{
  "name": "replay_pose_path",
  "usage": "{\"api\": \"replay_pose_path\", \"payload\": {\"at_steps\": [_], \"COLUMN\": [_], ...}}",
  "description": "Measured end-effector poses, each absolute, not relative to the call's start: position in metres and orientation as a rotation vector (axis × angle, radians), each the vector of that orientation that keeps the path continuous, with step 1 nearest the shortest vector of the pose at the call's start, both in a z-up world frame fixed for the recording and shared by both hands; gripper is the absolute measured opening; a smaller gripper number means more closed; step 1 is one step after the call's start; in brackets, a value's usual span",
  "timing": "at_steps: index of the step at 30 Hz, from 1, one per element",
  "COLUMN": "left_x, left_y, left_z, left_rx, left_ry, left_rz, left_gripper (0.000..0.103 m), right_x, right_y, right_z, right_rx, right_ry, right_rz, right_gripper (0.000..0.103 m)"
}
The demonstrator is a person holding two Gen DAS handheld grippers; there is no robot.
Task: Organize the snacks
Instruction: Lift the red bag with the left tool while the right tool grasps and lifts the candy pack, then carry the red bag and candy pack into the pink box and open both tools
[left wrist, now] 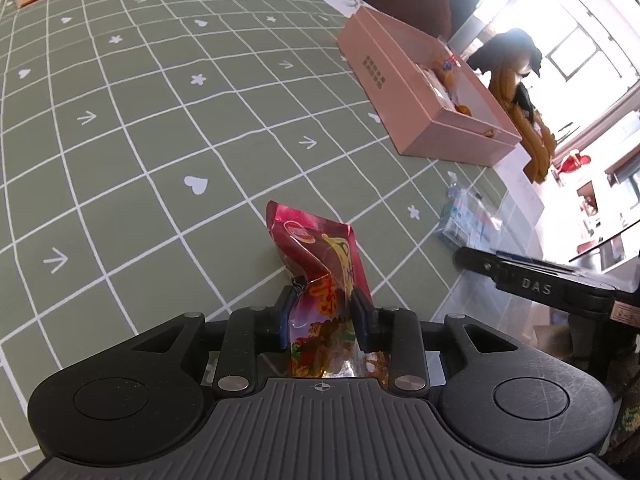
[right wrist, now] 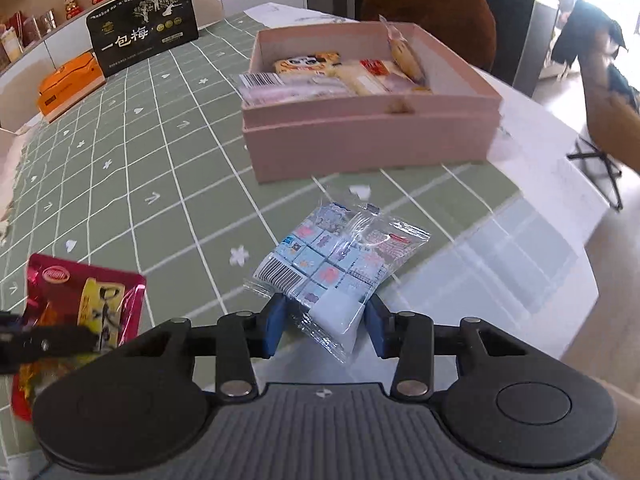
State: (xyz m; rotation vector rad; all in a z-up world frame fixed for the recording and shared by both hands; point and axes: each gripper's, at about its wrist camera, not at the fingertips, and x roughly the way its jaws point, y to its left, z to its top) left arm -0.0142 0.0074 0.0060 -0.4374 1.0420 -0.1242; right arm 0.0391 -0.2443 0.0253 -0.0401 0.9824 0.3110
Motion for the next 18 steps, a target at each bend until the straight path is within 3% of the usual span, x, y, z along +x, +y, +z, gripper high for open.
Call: {"api": "replay_pose_path", "payload": {"at_steps": [1, 3, 9, 18], "left_x": [-0.015, -0.017, -0.02, -0.022], "left_y": [0.007, 0.006, 0.001, 0.0], "left_z": [0.006, 0.006, 0.008, 0.007], "left_rx": [-0.439, -0.438, -0.408, -0.404], "left_ry": [1.041, 1.037, 1.034, 1.019], "left_rz": [-0.122, -0.115, -0.105, -0.104], "left_gripper": [0.034, 0.034, 0.034, 0.035], "right_x": [0.038, 0.038, 0.049, 0.088], "right_y": [-0.248, -0.252, -0.243, -0.226], "right_z": [0.025, 0.024, 0.018, 0.014], "right_rx": [-0.014, 0.012, 0.001, 0.08], "right_ry": [0.985, 0.985, 0.973, 1.0], "right_rz": [0.304, 0.274, 0.213, 0.062], "right_gripper": [0.047, 0.063, 0.085, 0.098]}}
